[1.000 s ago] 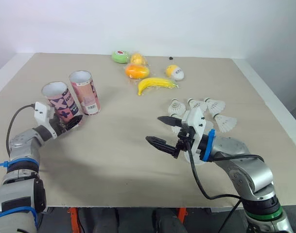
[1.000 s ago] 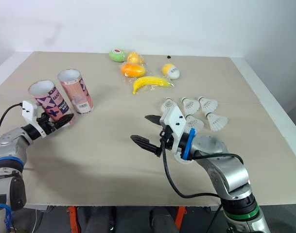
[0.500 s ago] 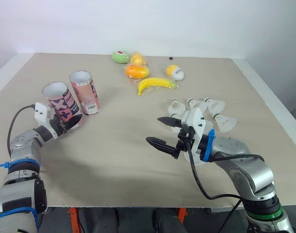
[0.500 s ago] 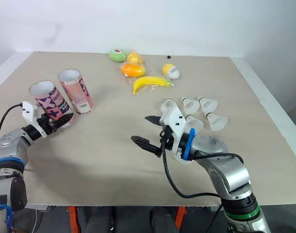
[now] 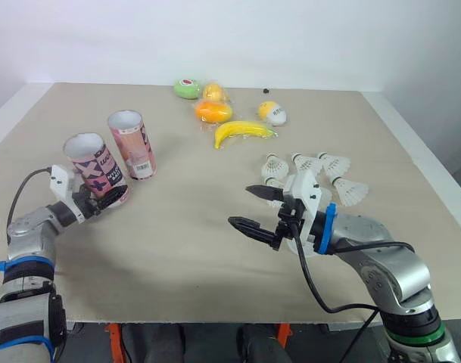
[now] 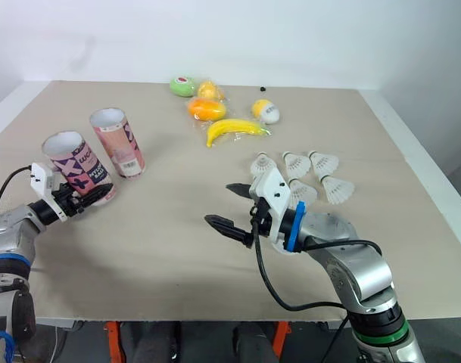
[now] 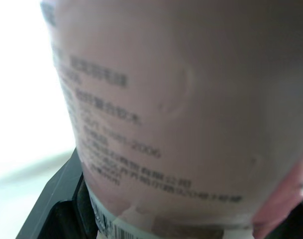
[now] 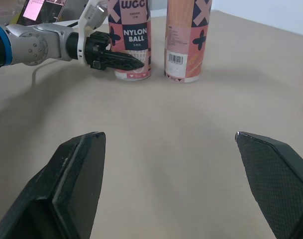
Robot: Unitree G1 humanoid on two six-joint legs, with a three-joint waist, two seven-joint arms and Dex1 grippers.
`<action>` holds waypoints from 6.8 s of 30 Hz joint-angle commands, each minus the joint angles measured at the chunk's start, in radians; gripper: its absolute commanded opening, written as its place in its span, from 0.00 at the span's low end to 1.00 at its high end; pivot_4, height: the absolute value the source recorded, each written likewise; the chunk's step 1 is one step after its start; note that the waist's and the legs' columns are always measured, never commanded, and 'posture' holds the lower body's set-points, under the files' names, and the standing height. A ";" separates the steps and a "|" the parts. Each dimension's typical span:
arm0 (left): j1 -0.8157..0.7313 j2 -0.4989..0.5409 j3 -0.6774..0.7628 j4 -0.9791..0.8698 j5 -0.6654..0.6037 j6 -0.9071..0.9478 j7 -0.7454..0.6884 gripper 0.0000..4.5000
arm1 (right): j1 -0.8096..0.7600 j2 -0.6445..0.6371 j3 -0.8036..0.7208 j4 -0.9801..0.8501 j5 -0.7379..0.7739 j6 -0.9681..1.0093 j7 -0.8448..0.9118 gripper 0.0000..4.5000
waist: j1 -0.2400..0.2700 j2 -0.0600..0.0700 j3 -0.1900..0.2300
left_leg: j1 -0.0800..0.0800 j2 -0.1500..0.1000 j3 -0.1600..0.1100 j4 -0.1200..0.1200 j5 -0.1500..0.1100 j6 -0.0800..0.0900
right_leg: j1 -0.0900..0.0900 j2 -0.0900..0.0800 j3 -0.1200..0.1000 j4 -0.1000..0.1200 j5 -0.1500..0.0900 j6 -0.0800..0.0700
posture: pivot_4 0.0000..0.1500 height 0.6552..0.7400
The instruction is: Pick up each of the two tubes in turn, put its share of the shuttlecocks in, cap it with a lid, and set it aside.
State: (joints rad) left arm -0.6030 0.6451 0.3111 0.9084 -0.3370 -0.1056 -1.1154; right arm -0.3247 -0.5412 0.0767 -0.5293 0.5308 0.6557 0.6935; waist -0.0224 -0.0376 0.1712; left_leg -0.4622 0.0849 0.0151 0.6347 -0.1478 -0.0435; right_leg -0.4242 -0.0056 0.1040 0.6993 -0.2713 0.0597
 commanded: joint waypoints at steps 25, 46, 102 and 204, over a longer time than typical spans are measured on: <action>0.039 -0.032 -0.005 -0.037 -0.026 0.037 0.009 0.80 | -0.017 -0.028 -0.030 -0.046 0.032 -0.006 -0.001 1.00 | 0.000 0.001 0.000 | 0.001 0.000 0.000 0.000 0.000 0.000 | 0.001 0.000 0.000 0.000 0.000 0.001 | 1.00 0.43; 0.097 0.069 -0.090 -0.212 0.000 0.141 -0.148 0.60 | 0.072 -0.038 -0.118 -0.090 0.147 0.064 -0.013 1.00 | 0.000 0.000 0.000 | 0.000 0.000 0.000 0.000 0.000 0.000 | 0.001 0.000 0.000 0.000 0.000 0.000 | 1.00 0.43; 0.165 0.358 -0.518 -0.683 0.219 0.206 -0.488 0.59 | -0.156 0.160 0.106 0.311 -0.410 0.053 -0.372 0.19 | -0.021 0.019 -0.010 | 0.004 0.001 0.003 -0.003 -0.002 0.000 | 0.001 0.002 0.006 0.004 -0.011 -0.002 | 1.00 0.43; 0.005 0.242 -0.573 -0.644 0.180 0.299 -0.499 0.59 | -0.508 0.215 -0.033 1.055 -0.506 -0.169 -0.387 0.94 | 0.005 0.023 -0.011 | 0.001 -0.003 0.001 0.001 -0.002 0.001 | 0.001 -0.001 0.004 0.004 -0.011 0.002 | 1.00 0.43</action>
State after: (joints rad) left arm -0.6103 0.9066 -0.2286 0.2759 -0.1671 0.1937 -1.6163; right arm -0.8124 -0.3231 0.0678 0.5143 0.0346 0.5046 0.3283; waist -0.0171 -0.0149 0.1603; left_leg -0.4616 0.0815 0.0163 0.6364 -0.1502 -0.0426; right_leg -0.4229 -0.0064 0.1085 0.7028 -0.2823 0.0616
